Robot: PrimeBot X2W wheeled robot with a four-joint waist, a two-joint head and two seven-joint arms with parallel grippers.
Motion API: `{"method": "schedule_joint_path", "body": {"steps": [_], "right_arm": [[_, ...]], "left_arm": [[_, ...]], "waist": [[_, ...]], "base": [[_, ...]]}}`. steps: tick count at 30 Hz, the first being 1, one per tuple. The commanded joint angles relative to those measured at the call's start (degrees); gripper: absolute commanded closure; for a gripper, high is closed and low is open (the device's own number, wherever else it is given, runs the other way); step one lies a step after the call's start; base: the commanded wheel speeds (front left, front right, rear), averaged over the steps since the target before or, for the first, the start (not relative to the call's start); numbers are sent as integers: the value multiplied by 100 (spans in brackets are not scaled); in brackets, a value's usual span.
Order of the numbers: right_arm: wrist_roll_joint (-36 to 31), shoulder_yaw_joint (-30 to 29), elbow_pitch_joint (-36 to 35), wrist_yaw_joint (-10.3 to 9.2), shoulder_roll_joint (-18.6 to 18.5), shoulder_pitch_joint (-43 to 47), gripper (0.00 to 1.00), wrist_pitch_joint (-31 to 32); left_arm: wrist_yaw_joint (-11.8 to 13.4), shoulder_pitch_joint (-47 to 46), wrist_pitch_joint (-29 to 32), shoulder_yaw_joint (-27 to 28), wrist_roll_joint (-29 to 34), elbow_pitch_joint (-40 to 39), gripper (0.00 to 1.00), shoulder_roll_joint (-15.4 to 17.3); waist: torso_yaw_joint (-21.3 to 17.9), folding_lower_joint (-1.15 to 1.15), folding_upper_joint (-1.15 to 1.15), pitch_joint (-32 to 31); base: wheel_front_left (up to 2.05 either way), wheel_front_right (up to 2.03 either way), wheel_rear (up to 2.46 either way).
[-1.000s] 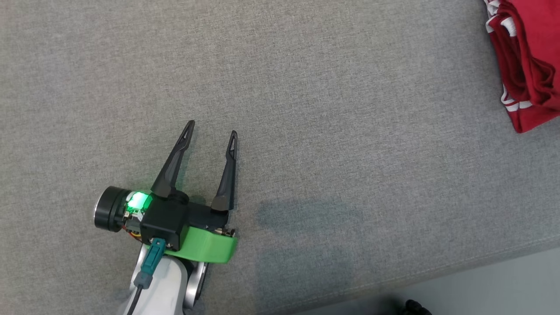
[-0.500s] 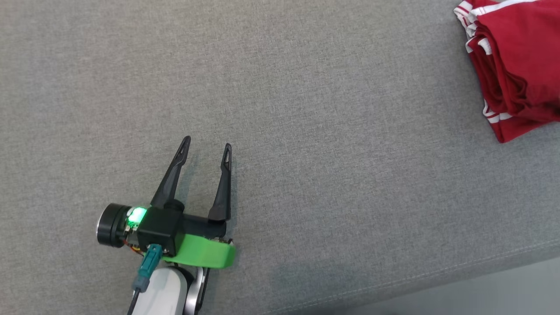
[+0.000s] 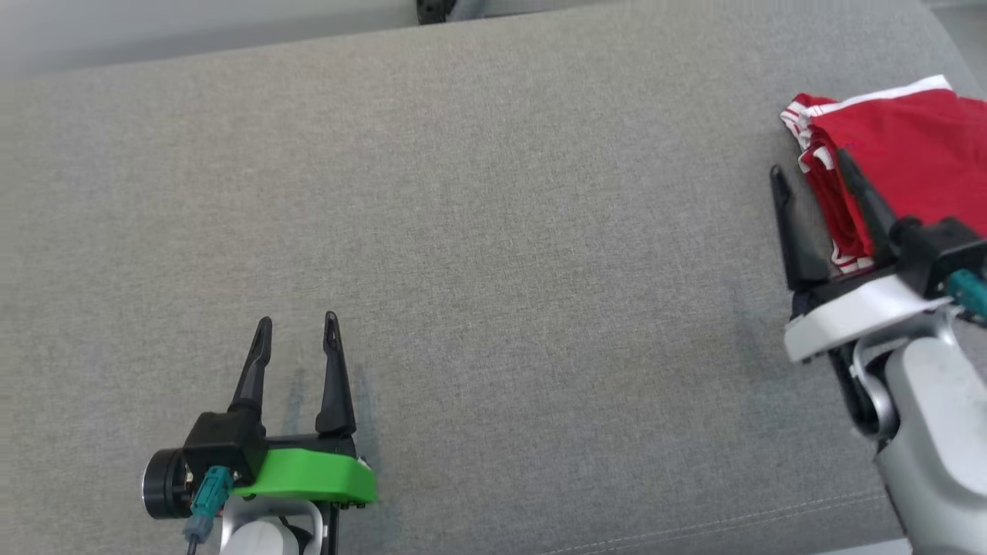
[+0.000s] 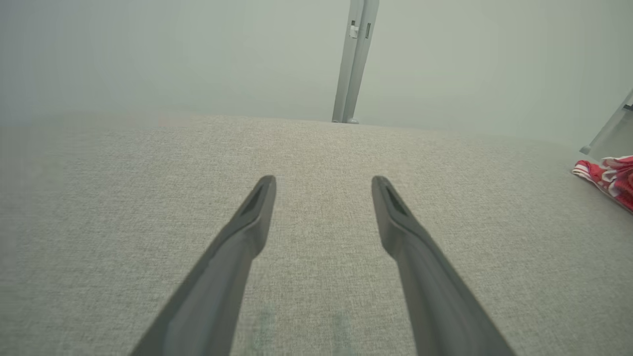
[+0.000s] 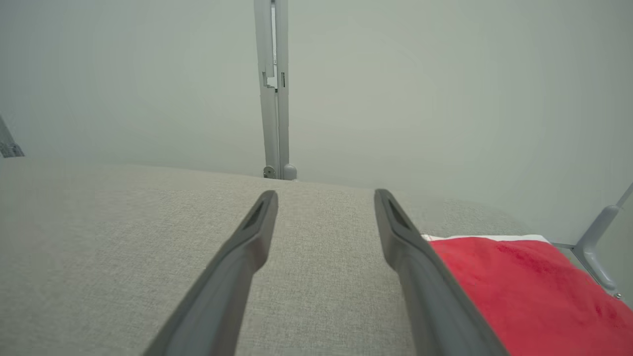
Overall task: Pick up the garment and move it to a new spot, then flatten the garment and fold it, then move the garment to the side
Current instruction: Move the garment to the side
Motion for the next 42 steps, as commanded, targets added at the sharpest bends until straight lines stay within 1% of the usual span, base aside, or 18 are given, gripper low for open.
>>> {"method": "schedule_joint_path", "body": {"steps": [1,4,9,14,18,23,28,34,42], "right_arm": [[-173,-36,-130,-5,167,352,0,-18],[-410,-180,-422,-5,493,785,0,-19],[-782,-371,-924,-5,879,1496,0,-19],[-1062,-636,-1500,-5,1134,2160,0,-19],[-999,-827,-1598,-5,1294,2592,0,-19],[-978,-881,-1669,-5,1444,3045,0,-18],[-1040,-702,-1600,-4,1488,3259,0,-19],[-1100,-645,-1541,-4,1479,3386,0,-19],[-1126,-690,-1482,-4,1507,3532,0,-19]], "left_arm": [[33,134,-19,39,-49,-34,0,3],[48,310,-19,95,-23,-107,0,4],[12,671,-19,271,94,-199,0,3],[-112,1037,-19,451,154,-278,0,3],[-226,1273,-19,507,208,-340,0,4],[-376,1545,-19,555,172,-379,0,4],[-498,1715,-19,587,273,-262,0,4],[-505,1799,-19,588,350,-200,0,3],[-582,1857,-19,639,441,-141,0,3]], "waist": [[255,0,0,-577],[295,0,0,-834],[317,0,0,-1208],[331,0,0,-1430],[354,0,0,-1575],[369,0,0,-1748],[350,0,0,-1853],[357,0,0,-1921],[421,0,0,-1976]], "base": [[0,0,0],[0,0,0],[0,0,0],[0,0,0],[0,0,0],[0,0,0],[0,0,0],[0,0,0],[0,0,0]]}}
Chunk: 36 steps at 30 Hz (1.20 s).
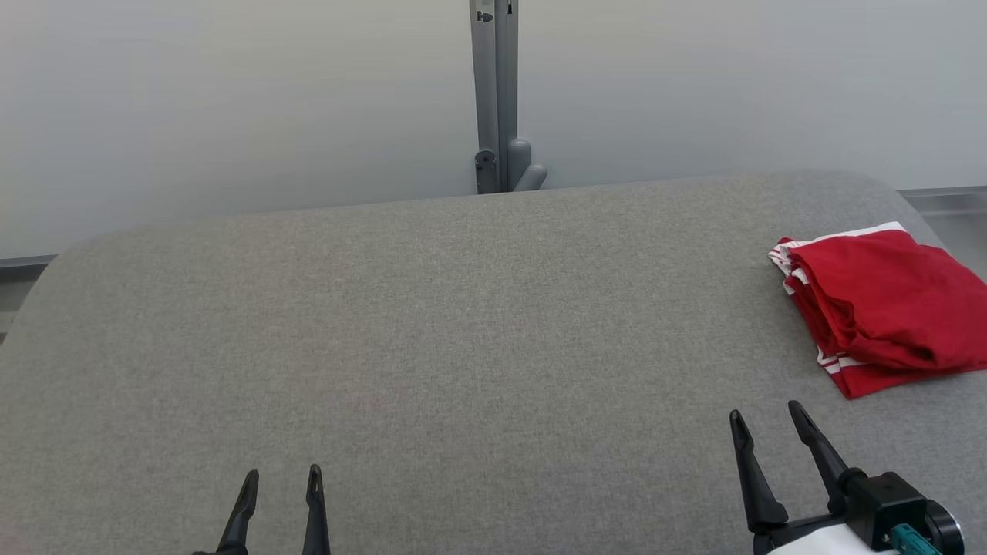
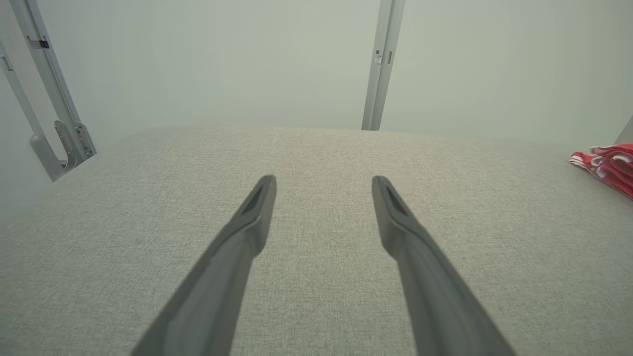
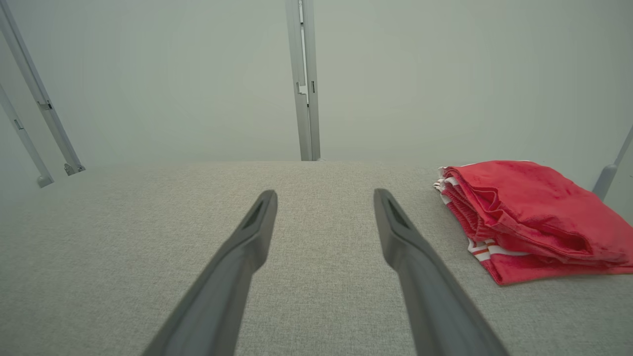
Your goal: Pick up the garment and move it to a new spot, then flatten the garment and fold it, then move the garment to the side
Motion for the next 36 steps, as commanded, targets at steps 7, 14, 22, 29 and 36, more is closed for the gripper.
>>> {"method": "schedule_joint_path", "body": {"steps": [7,14,22,29,36], "right_arm": [[6,-22,76,-3,45,92,0,-19],[4,16,84,0,56,28,100,0],[744,-75,222,0,47,-61,100,163],[1560,-205,314,0,11,-204,100,365],[2296,-332,388,0,-8,-329,100,552]], "left_arm": [[-32,50,-19,62,38,89,0,4],[-42,4,0,54,22,116,100,0],[-91,-156,133,60,-676,266,100,5],[-160,-403,283,88,-1442,414,100,15],[-221,-619,421,117,-2140,513,100,21]], "waist": [[70,0,0,-58],[77,0,0,-82],[71,0,0,-52],[65,0,0,-16],[60,0,0,21]], "base": [[0,0,0],[0,0,0],[0,0,0],[0,0,0],[0,0,0]]}}
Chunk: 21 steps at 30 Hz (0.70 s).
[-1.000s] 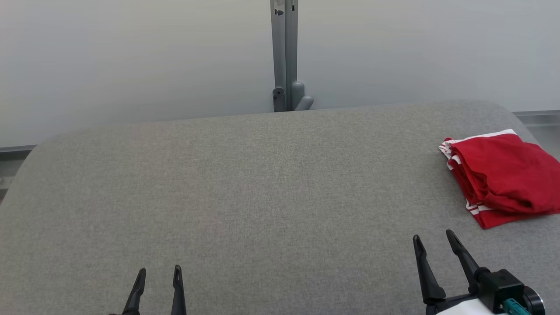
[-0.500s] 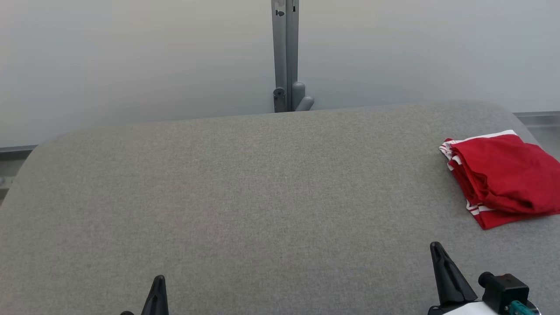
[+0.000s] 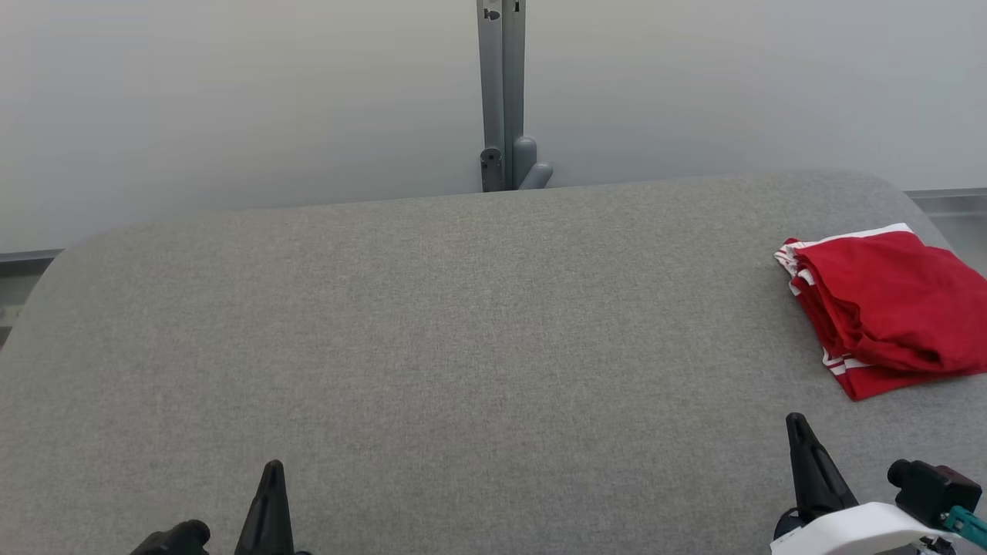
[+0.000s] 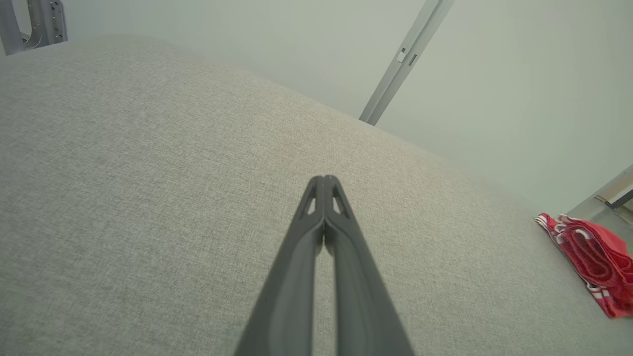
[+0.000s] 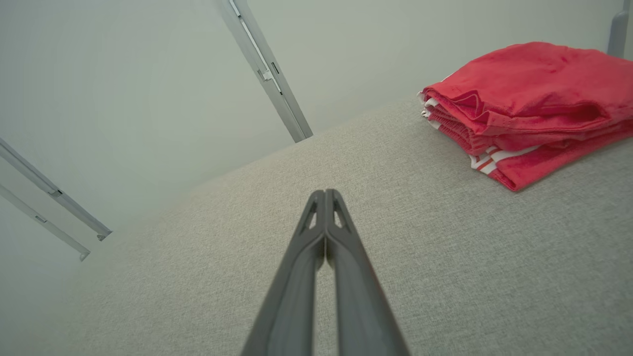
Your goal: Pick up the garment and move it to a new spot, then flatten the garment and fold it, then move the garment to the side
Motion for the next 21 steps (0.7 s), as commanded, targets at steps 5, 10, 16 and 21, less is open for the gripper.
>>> {"method": "schedule_joint_path", "body": {"steps": [5,10,16,21], "right_arm": [[561,-121,-18,0,-54,-231,100,138],[1014,-209,26,0,-59,-311,100,264],[1526,-313,79,0,-61,-399,100,409],[1926,-399,120,0,-60,-466,100,526]], "left_arm": [[-63,-299,94,47,-525,-11,100,24],[-104,-425,181,68,-959,40,100,25],[-146,-564,283,94,-1455,99,100,25],[-178,-677,365,114,-1842,147,100,24]], "waist": [[-4,0,0,24],[-8,0,0,51],[-13,0,0,82],[-17,0,0,108]], "base": [[0,0,0],[0,0,0],[0,0,0],[0,0,0]]}}
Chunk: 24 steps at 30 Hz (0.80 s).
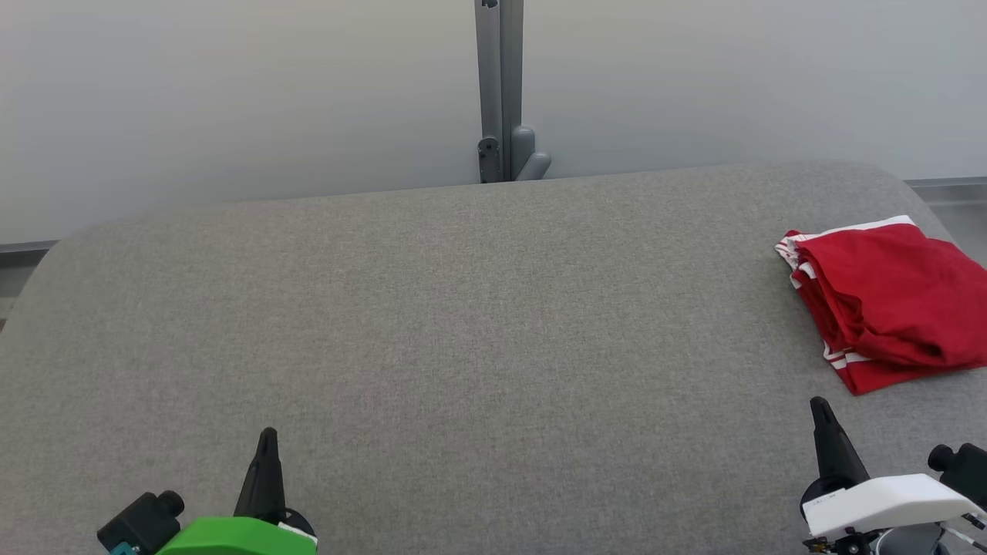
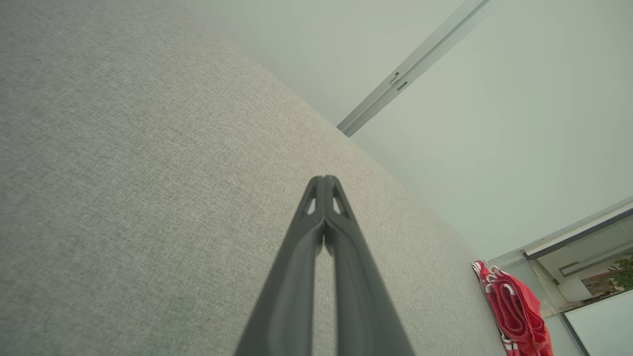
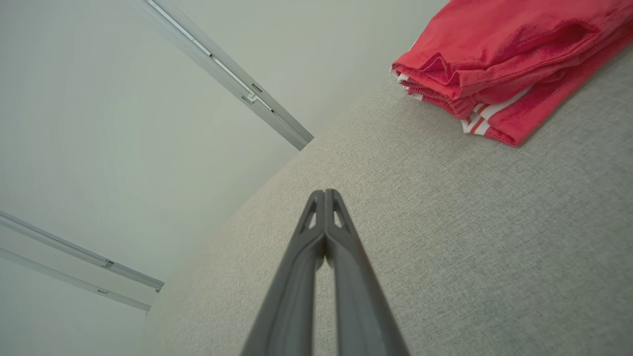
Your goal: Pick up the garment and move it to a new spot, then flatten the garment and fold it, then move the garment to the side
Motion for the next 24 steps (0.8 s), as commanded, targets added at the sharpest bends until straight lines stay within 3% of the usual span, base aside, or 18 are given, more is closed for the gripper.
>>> {"method": "schedule_joint_path", "body": {"steps": [1,24], "right_arm": [[242,-66,-31,1,-43,-160,100,67],[1744,-415,130,1,-18,-430,100,535]], "left_arm": [[-47,-210,44,31,-247,-34,100,23],[-176,-634,358,116,-1708,156,100,16]], "waist": [[-2,0,0,10],[-20,0,0,125]], "base": [[0,0,0],[0,0,0]]}}
